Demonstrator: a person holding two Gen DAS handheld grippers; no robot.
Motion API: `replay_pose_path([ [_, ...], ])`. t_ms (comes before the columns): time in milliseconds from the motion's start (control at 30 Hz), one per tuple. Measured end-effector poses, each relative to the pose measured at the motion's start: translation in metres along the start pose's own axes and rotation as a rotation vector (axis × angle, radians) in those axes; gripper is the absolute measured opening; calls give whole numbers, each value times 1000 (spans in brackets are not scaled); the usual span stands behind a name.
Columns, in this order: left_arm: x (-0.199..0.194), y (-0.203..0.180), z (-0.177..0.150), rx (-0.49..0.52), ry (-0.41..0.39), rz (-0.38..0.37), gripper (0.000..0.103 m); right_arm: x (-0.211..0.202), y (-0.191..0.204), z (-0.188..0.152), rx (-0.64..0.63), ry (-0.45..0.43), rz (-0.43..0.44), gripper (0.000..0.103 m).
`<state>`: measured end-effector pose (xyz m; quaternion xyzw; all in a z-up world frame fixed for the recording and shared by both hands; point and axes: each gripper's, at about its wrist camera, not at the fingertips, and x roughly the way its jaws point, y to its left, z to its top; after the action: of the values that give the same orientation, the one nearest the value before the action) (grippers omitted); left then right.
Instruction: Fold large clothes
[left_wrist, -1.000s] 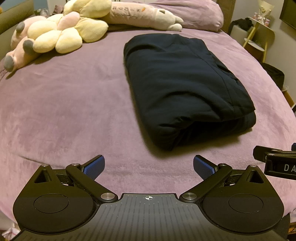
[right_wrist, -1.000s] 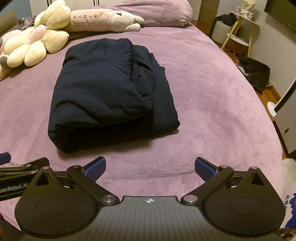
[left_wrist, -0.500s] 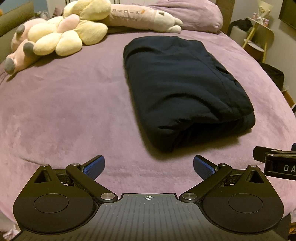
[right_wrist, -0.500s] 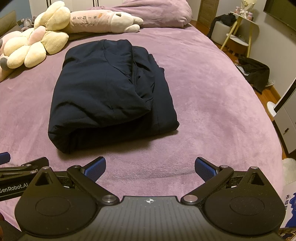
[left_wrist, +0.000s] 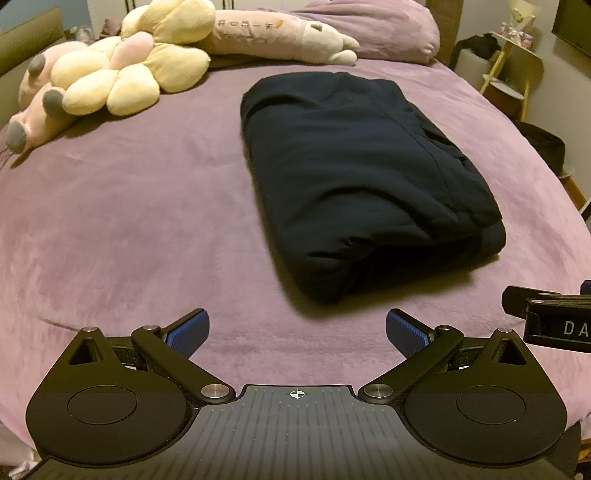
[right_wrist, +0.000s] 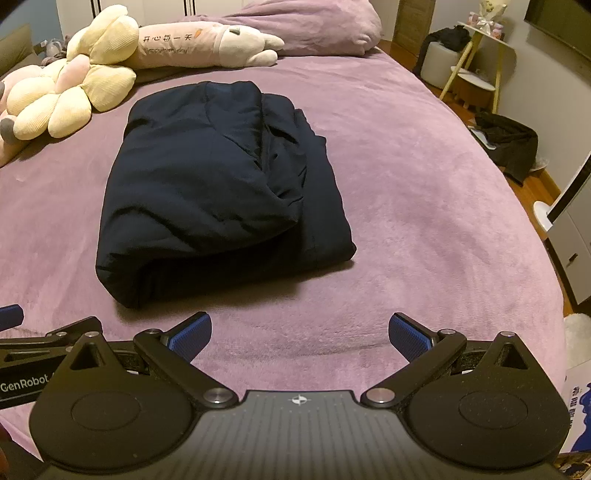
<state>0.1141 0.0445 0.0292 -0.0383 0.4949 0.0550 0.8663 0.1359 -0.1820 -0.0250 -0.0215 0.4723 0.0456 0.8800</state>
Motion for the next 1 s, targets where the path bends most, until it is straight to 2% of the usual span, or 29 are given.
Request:
replay_pose_path([
  [600, -8, -6, 4, 9, -46, 8, 103, -1, -1, 2, 5, -3, 4, 102],
  [833, -6, -4, 4, -3, -27, -16, 103, -1, -1, 3, 5, -3, 7, 102],
  [1000, -4, -7, 4, 0, -26, 0, 103, -1, -1, 3, 6, -4, 6, 102],
])
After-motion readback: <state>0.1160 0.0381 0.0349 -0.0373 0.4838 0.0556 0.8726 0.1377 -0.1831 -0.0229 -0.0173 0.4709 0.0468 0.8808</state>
